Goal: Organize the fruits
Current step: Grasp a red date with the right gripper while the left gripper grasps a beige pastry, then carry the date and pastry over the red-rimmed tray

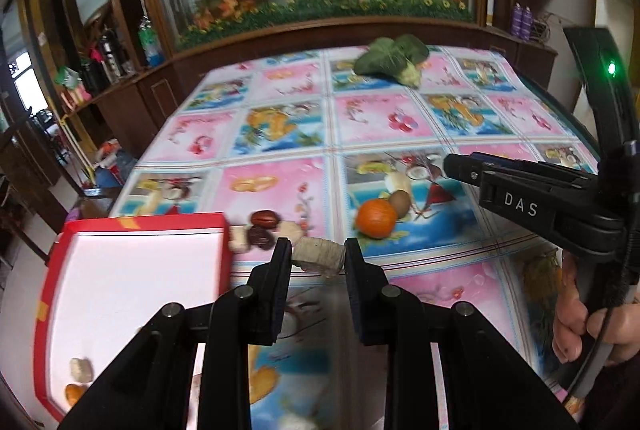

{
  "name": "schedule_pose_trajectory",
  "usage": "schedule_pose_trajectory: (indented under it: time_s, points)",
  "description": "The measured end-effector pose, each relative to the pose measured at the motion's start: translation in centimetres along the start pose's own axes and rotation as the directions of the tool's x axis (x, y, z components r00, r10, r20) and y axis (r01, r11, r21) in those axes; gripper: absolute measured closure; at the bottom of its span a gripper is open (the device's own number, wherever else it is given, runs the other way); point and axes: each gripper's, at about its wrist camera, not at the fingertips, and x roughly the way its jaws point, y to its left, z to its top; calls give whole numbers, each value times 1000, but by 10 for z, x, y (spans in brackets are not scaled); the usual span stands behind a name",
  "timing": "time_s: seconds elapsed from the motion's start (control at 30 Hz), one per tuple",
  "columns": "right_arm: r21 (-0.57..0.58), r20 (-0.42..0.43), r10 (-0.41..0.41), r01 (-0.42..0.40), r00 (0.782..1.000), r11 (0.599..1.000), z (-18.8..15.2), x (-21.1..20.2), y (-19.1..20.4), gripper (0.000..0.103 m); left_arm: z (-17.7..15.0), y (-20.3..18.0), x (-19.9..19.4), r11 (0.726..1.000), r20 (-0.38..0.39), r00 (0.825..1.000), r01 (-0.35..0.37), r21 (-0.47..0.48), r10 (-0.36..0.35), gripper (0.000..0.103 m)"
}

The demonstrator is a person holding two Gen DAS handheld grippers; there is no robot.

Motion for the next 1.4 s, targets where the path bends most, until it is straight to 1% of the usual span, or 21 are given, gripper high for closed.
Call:
schedule_pose_trajectory:
  time_s: [0.07,0.17,0.27,0.37,0.43,0.5,0.57,0.6,0.7,0.8,0.9,1.03,1.07,1.23,1.4]
  points:
    - [3,11,4,-4,1000,1000,-1,-1,2,73,-2,7,-5,1000,10,1000,-8,-8,8,77]
    - [10,3,-6,6,1000,1000,-5,2,7,73,-6,24,-14,999,29,999,-13,-35,14,77]
    - [50,-27,31,-29,999,998,-10,4,15,73,-13,40,-21,998,39,999,-21,-56,23,77]
    - [53,-27,79,-77,997,996,-17,-1,37,73,-23,62,-31,996,50,998,-34,-85,38,77]
    - [49,-37,132,-130,991,990,-23,0,59,73,-32,81,-37,993,50,997,-53,-109,59,77]
    - [26,-73,190,-189,979,982,-30,6,91,73,-39,98,-42,988,46,996,-75,-134,82,77]
    - [-14,-106,218,-220,970,975,-36,10,121,73,-47,122,-46,979,37,993,-107,-174,115,77]
    - [-50,-124,234,-241,964,969,-40,12,144,73,-50,130,-47,974,33,991,-123,-188,132,77]
    - [-108,-158,275,-293,948,950,-49,15,188,73,-60,159,-50,955,15,982,-181,-233,189,77]
    - [-167,-192,295,-328,936,930,-59,19,226,73,-72,182,-51,935,-12,970,-237,-265,243,77]
    - [-213,-228,278,-326,933,921,-68,27,249,73,-80,194,-47,921,-42,962,-272,-279,271,77]
    - [-221,-271,268,-331,925,918,-76,36,257,73,-88,202,-43,915,-66,959,-284,-286,277,77]
    - [-235,-259,259,-321,930,917,-77,35,259,73,-89,201,-41,915,-70,959,-284,-286,275,77]
    - [-253,-254,251,-315,934,915,-78,36,259,73,-92,198,-37,917,-86,958,-287,-276,274,77]
    - [-283,-228,225,-285,947,916,-78,34,260,73,-95,198,-30,918,-112,956,-293,-269,272,77]
